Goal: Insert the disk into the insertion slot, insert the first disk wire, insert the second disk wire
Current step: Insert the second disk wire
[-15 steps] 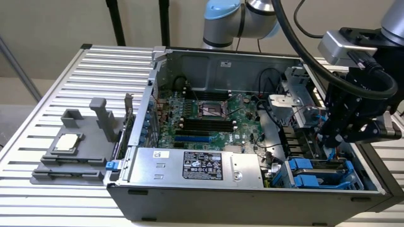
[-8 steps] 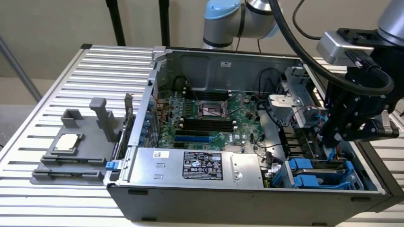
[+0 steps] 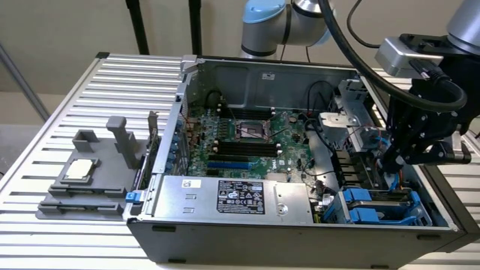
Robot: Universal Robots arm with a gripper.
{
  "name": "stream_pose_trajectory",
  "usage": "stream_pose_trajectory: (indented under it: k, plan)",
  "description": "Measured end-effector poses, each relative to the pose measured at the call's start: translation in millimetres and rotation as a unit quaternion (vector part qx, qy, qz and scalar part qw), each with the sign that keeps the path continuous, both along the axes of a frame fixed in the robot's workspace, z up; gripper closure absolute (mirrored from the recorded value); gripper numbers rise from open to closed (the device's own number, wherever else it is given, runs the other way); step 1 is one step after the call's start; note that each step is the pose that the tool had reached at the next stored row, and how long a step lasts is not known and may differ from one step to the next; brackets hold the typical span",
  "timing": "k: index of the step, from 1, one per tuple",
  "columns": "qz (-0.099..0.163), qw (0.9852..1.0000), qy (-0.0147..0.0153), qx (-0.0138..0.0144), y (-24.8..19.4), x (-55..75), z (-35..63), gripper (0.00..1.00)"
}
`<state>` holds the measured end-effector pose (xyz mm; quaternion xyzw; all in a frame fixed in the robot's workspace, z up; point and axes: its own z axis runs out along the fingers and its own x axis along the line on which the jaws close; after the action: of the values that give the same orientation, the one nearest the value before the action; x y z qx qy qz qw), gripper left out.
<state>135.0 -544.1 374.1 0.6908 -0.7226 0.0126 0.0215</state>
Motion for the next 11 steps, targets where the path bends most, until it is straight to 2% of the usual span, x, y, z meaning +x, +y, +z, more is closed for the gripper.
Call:
stream_pose_trajectory:
  k: [2,5,8,11]
  plan:
    - [0.0,1.0,0.0,0.0004,-2.2,-0.1,0.0,0.84]
    - [0.0,1.0,0.0,0.0036,-10.5,-0.9,-0.5,0.84]
    - [0.0,1.0,0.0,0.0093,-20.6,-1.8,-2.5,0.84]
    - [0.0,0.9999,0.0,0.0158,-28.1,-2.4,-5.9,0.84]
